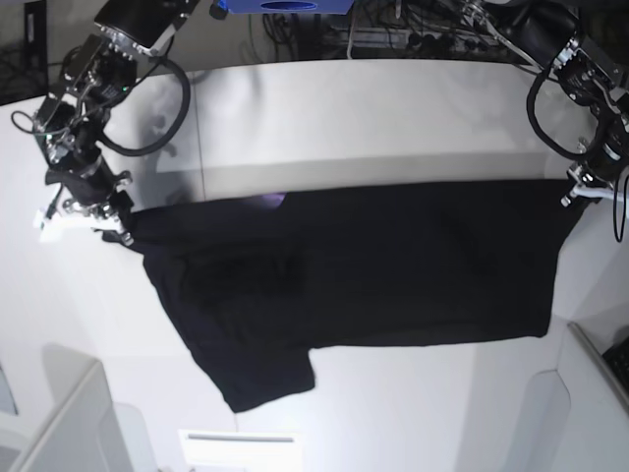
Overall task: Fold the T-shirt properly
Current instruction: 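Drag the folded shirt toward the arm bases with both grippers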
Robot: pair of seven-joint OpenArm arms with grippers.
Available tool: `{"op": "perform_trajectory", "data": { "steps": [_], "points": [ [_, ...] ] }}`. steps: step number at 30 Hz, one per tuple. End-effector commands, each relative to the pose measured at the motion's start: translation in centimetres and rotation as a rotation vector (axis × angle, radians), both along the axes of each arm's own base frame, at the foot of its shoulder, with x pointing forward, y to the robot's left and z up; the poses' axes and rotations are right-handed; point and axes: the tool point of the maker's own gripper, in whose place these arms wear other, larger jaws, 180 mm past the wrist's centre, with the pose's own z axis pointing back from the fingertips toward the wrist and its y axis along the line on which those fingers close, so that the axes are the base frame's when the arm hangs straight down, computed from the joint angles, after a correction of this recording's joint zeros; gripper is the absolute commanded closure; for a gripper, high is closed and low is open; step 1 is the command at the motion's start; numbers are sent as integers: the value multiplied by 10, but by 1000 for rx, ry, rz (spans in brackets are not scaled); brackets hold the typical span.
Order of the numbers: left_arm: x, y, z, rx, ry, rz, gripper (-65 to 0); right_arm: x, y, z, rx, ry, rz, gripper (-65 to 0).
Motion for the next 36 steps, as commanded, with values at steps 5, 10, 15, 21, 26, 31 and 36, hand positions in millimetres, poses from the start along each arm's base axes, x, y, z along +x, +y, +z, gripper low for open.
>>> {"op": "perform_trajectory", "data": {
  "steps": [5,10,15,21,26,31,36],
  "points": [
    [-30,9,-8,46,65,0,0,-23,-4,-12,-49,28,23,0],
    [-51,3,-26,78,124,-33,0,-49,-13,-29,-86,76,1,0],
    [-57,-11,-39,127,116,-94,0,-71,-17,-42,-104,121,-9,0],
    [-69,-14,-46,127,149,-106,0,-96,-18,-55,-108,181,-12,0],
    [-80,-15,-51,125,178,-111,0,-118,-28,-62,-154,203,-42,0],
    [-94,-15,-56,124,212,-114,0,-140,-28,-70,-157,253,-45,0],
    [-107,-13,-59,123,241,-112,0,-148,-30,-71,-189,246,-28,0]
  ]
}}
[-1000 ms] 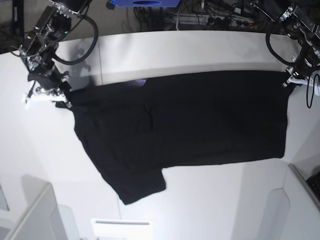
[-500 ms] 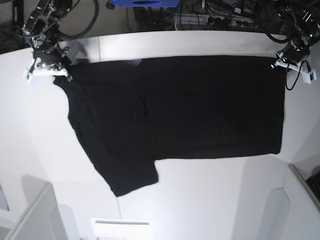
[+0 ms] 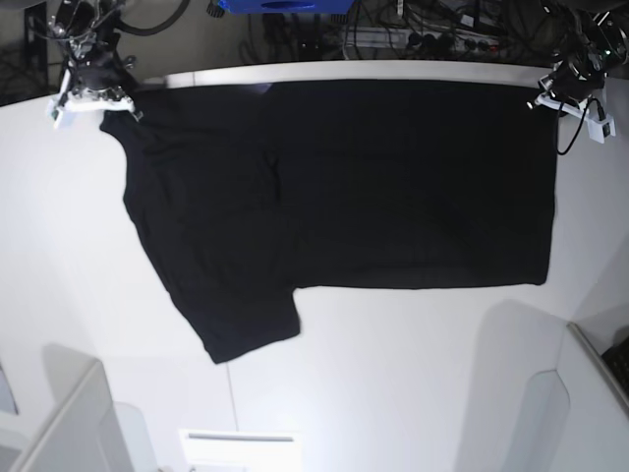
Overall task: Fold the T-shirt properly
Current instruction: 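Drag the folded shirt toward the arm bases with both grippers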
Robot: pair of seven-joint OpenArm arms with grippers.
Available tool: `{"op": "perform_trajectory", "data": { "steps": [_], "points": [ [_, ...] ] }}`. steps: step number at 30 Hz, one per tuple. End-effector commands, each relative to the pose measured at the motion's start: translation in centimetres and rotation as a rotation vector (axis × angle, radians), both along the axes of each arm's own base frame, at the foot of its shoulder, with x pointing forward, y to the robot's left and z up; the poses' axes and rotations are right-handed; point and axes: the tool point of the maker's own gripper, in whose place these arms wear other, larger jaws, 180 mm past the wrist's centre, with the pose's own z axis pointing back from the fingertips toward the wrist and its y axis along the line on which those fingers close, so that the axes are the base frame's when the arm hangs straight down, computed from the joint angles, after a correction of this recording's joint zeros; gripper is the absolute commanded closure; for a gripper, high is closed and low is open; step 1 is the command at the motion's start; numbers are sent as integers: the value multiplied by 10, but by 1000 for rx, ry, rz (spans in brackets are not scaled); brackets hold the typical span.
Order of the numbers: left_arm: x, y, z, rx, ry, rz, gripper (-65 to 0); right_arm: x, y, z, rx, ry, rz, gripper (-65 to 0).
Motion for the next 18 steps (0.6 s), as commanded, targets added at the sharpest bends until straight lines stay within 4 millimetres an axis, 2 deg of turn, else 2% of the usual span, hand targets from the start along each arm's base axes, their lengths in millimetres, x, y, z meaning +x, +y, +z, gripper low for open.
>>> {"op": "perform_trajectory", "data": {
  "steps": [1,5,12,18],
  "points": [
    [1,7,9,31,-19,-10,0,4,-7,8,-33,-29,5,0],
    [-8,8,7,31,0,-5,0,1,-7,7,-36,-24,10,0],
    [-9,6,19,68,-7,-35,0,1,-7,7,-37,-22,10,0],
    [-8,7,19,69,-10,-29,0,0,-6,7,-34,-19,11,0]
  ]
}}
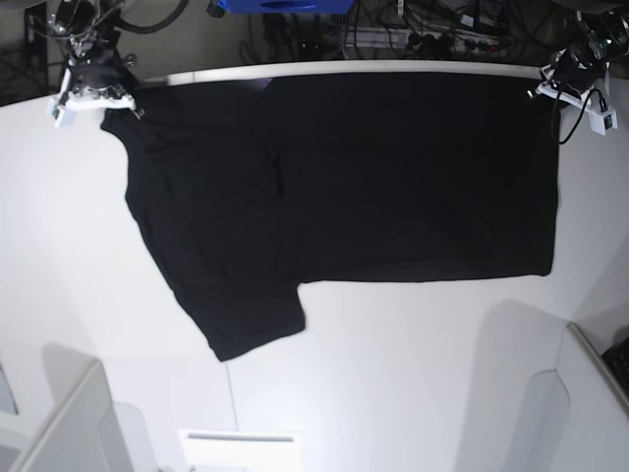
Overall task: Fold the T-shirt properly
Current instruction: 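Drag the folded shirt toward the arm bases with both grippers, then release the shirt and raise both grippers, then reach both grippers to the opposite shirt edge by the sleeve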
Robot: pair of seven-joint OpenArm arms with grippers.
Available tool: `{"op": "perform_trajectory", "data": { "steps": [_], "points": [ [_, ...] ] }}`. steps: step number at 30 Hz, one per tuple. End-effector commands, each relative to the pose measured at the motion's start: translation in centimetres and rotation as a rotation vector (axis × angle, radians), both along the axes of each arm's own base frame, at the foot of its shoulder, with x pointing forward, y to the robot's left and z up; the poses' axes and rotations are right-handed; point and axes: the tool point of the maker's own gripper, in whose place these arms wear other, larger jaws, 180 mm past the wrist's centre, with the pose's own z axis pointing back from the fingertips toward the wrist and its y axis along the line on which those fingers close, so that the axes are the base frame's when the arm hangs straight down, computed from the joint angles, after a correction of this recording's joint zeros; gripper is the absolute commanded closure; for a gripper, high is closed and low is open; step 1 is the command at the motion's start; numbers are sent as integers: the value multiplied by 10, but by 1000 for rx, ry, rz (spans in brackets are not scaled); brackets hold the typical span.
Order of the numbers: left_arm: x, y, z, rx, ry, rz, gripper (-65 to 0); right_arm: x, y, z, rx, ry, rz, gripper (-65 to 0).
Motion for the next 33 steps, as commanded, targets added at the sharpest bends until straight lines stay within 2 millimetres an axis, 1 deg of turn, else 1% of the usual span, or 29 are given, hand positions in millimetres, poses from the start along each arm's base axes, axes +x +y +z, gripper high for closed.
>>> {"op": "perform_trajectory", "data": {
  "steps": [1,2,3,4,5,7,8,10,11,12,13,15,16,17,19,20,21,23,25,27,28,29,31,33],
  "points": [
    [4,8,10,34,-23,-3,0,2,-6,8,-30,-26,5,0],
    [4,8,10,34,-23,-3,0,2,-6,8,-32,-25,6,-29],
    [4,8,9,34,-21,-3,0,0,-6,8,-31,-20,5,-86],
    [3,8,9,34,-20,-3,-51,-1,-6,8,-30,-20,5,-150],
    [2,8,9,34,-18,-3,-145,-2,-6,7,-30,-18,5,-210],
    [3,8,10,35,-21,-3,-309,-1,-6,8,-32,-21,6,-300],
    [2,8,10,36,-21,-2,-375,-1,-6,8,-34,-23,6,-320],
    [1,20,17,56,-38,32,-490,0,-8,10,-40,-26,9,-318],
    [-1,28,22,71,-48,58,-532,1,-10,12,-50,-30,11,-318],
    [-2,35,26,81,-63,80,-553,2,-13,15,-61,-38,8,-318],
    [0,43,32,95,-81,102,-563,2,-19,19,-76,-46,-6,-318],
    [1,60,45,125,-118,153,-563,12,-32,31,-105,-84,-34,-321],
    [3,65,50,136,-134,167,-563,16,-38,35,-117,-97,-42,-323],
    [5,70,54,145,-148,180,-563,25,-45,42,-137,-117,-33,-323],
    [16,81,68,179,-176,168,-563,41,-50,51,-164,-145,3,-321],
    [21,83,72,188,-183,158,-563,50,-53,56,-179,-160,25,-321],
    [24,84,75,193,-185,146,-563,60,-53,61,-190,-180,49,-321],
    [40,85,83,205,-211,118,-561,81,-52,71,-210,-216,93,-321],
    [57,81,87,203,-237,91,-561,108,-47,77,-212,-251,143,-321],
    [76,74,92,202,-259,46,-556,134,-41,78,-208,-268,194,-321],
    [84,68,93,202,-265,17,-535,145,-37,74,-199,-267,218,-323],
    [95,63,95,201,-273,-14,-494,158,-33,71,-194,-264,247,-323],
    [112,51,96,190,-287,-63,-360,178,-26,64,-182,-254,286,-324],
    [124,46,99,189,-299,-90,-191,199,-17,60,-167,-253,314,-326]
  ]
}}
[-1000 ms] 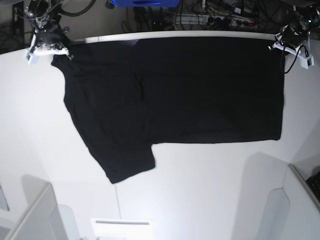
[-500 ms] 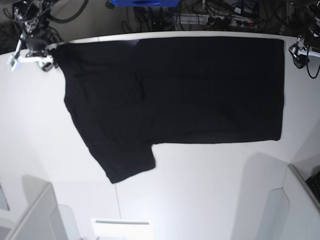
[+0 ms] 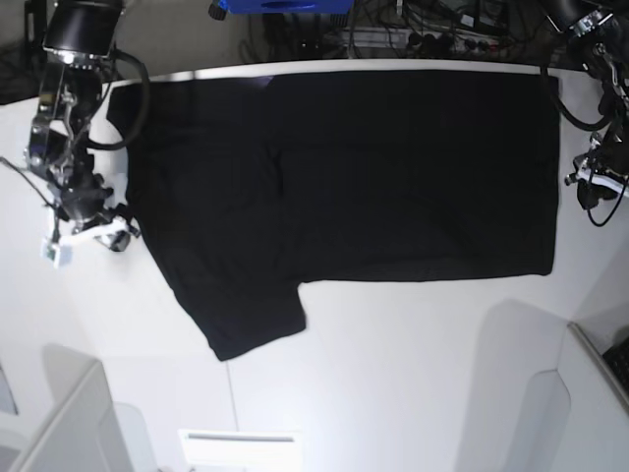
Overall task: Fold the T-shirt properly
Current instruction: 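Reach both grippers to the opposite shirt edge by the sleeve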
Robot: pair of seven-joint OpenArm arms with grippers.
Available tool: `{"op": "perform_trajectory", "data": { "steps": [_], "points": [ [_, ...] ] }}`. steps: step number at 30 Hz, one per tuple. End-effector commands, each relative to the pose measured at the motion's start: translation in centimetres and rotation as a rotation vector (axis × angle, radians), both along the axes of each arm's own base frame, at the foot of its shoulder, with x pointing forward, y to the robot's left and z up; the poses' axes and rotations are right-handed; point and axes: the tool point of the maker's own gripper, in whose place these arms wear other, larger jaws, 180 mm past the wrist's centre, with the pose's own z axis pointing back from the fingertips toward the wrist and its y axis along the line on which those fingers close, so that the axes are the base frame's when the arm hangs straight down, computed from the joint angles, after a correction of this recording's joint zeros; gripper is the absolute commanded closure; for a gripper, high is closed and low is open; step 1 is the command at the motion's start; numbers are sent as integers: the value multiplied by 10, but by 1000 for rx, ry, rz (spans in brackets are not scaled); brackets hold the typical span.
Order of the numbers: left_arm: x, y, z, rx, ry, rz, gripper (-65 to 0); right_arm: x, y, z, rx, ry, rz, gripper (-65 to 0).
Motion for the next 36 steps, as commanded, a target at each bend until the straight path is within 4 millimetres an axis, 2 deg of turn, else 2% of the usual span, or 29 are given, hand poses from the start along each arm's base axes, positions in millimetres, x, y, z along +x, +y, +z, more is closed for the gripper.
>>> {"op": "perform_trajectory", "data": {
  "steps": [1,2,3,9,11,15,18,23,27,31,32,34,36],
  "points": [
    [8,7,16,42,-32,-13,-114,21,-7,18,-27,-58,2,-326],
    [12,5,17,42,-36,-21,-38,31,-2,19,-23,-59,17,-327],
    [16,4,18,44,-40,-27,0,43,4,18,-17,-58,33,-327],
    [26,21,14,109,-4,19,0,99,35,8,8,-18,178,-357],
    [23,27,10,128,22,31,0,114,38,9,11,-24,202,-359],
    [19,33,5,144,50,45,0,142,39,-2,-14,-5,214,-366],
    [18,34,4,145,53,45,0,155,44,-16,-33,34,265,-438],
    [16,34,3,146,59,46,0,163,59,-26,-41,38,329,-453],
    [17,34,3,146,56,45,0,157,72,-37,-65,71,378,-453],
    [18,33,3,141,56,45,0,150,97,-48,-77,95,444,-452],
    [18,33,1,136,57,46,-15,147,99,-51,-74,101,447,-452],
    [18,34,-1,131,62,48,-84,144,101,-54,-74,106,451,-444],
    [17,35,-7,113,72,57,-174,144,101,-55,-74,107,452,-389]
  ]
}}
